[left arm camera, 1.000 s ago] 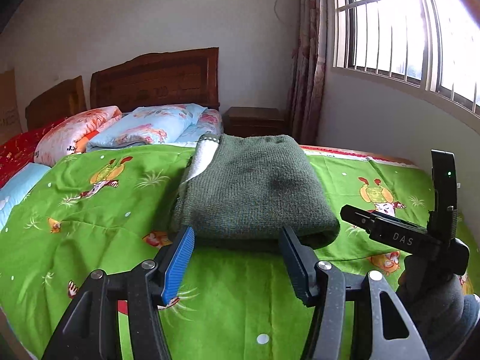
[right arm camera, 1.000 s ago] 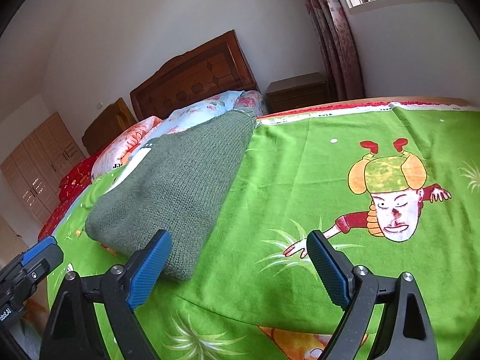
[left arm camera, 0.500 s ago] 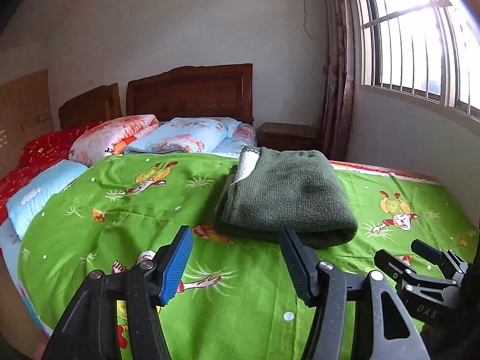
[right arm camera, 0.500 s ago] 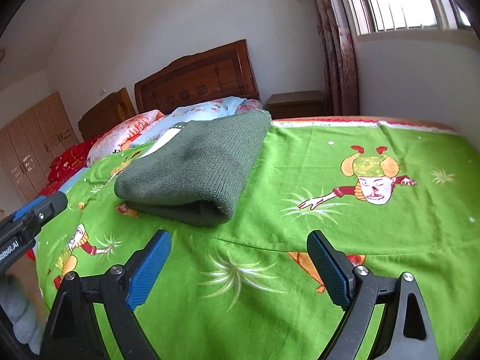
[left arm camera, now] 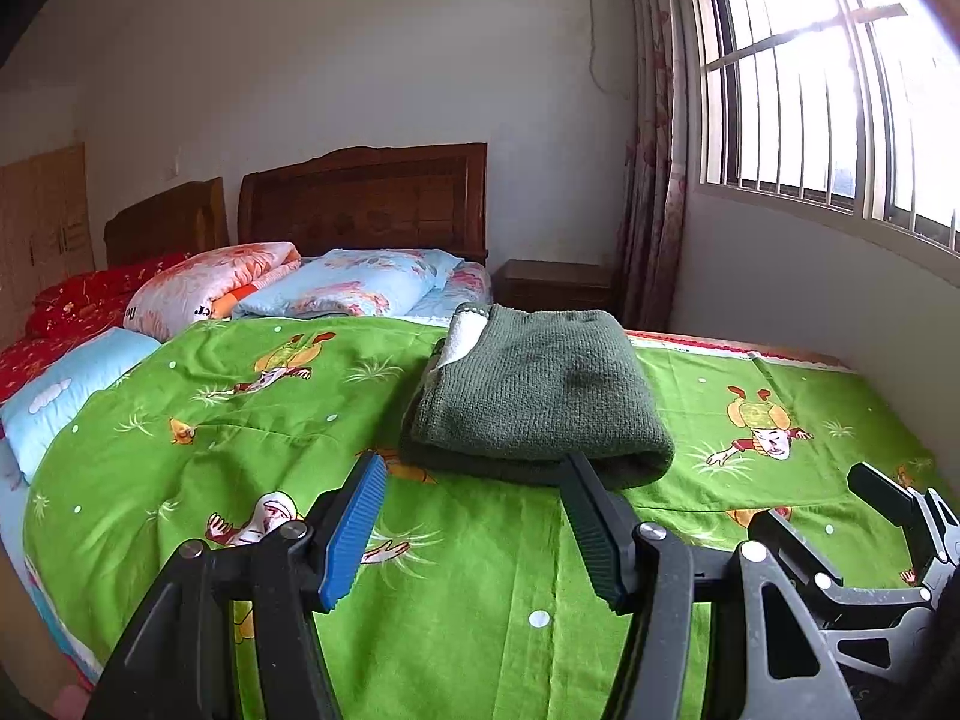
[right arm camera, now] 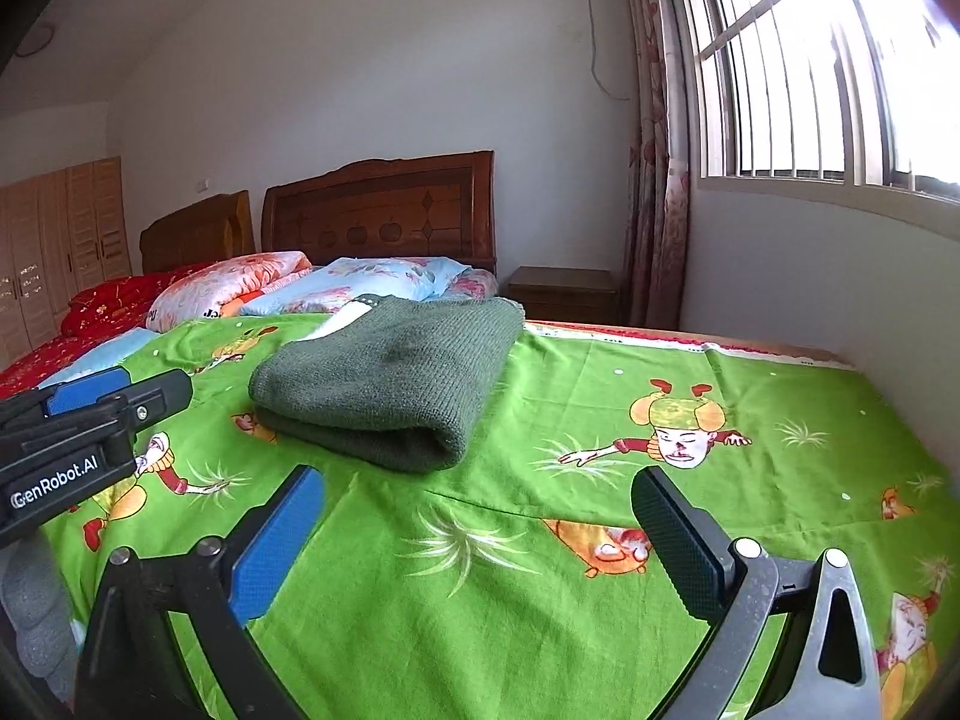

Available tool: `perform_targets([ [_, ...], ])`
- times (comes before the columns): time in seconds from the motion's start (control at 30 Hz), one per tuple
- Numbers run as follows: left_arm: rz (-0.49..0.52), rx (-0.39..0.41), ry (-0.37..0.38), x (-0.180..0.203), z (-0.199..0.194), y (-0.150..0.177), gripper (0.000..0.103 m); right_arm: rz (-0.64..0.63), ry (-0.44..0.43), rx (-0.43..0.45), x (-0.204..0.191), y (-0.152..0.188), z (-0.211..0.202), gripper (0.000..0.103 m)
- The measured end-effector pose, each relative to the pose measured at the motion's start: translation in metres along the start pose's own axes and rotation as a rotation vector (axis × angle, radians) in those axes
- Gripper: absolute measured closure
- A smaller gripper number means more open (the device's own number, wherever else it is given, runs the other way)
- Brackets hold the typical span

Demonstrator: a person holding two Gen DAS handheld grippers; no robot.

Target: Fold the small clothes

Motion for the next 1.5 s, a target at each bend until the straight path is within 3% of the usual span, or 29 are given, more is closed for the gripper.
perform_targets([
  [1.5,0.036,0.067,0.007,0.013,-0.015,-0.005,0.042,0.084,-0.048,-0.027,-0.001,0.007,0.001,0.0],
])
Point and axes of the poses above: each gripper's, at about its wrist camera, not at the fingertips, and z roughly the way its jaws point, x to its right, y to its underside, the point moved 10 cm from there along z, roughly the way its jaws point, and after that the axes turned 6 degrees about x, right-handed, at the moved point
